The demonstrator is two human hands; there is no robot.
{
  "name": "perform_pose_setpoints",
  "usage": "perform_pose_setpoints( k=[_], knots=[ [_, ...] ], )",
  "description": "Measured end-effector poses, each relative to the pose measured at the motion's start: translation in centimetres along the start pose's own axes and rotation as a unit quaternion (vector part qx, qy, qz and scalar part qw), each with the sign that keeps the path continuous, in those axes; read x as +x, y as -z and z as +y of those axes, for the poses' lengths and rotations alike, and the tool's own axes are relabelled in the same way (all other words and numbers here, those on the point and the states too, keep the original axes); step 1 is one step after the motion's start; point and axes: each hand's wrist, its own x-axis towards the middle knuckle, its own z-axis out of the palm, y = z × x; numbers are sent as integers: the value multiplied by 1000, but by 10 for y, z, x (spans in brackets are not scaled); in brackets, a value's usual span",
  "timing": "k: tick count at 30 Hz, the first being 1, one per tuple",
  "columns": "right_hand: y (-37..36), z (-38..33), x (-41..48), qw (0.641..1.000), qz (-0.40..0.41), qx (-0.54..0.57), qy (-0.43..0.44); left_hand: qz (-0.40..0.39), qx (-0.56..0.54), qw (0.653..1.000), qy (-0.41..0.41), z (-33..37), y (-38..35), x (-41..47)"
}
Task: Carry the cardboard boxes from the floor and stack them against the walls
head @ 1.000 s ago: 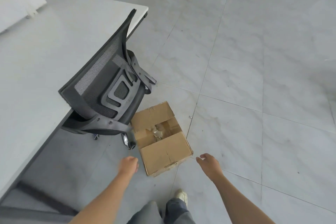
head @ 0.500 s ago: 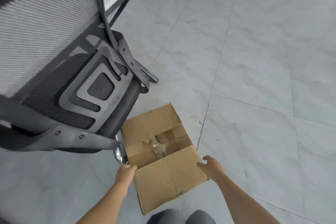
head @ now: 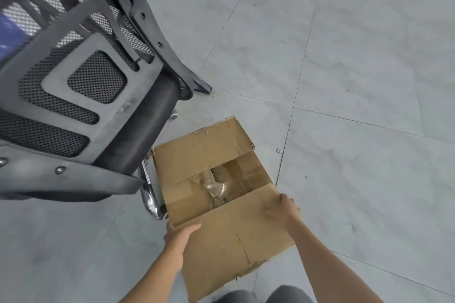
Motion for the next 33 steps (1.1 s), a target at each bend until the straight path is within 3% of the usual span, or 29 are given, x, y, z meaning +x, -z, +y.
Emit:
perform_pose_setpoints(
  k=[7, 13, 21, 27, 33],
  knots=[
    [69, 34, -44, 990, 45, 127, -42, -68, 63, 992, -87, 54, -27, -56],
    [141, 73, -161, 959, 43, 255, -111, -151, 200, 961, -118, 104, -49, -174],
    [249, 77, -314, 931, 87, 332, -124, -203, 204, 944, -162, 162, -62, -344],
    [327, 91, -405, 892, 165, 411, -94, -276, 250, 899, -229, 204, -101, -446],
    [371, 129, -504, 822, 308, 465, -117, -358, 350, 819, -280, 210, -158, -529]
  ],
)
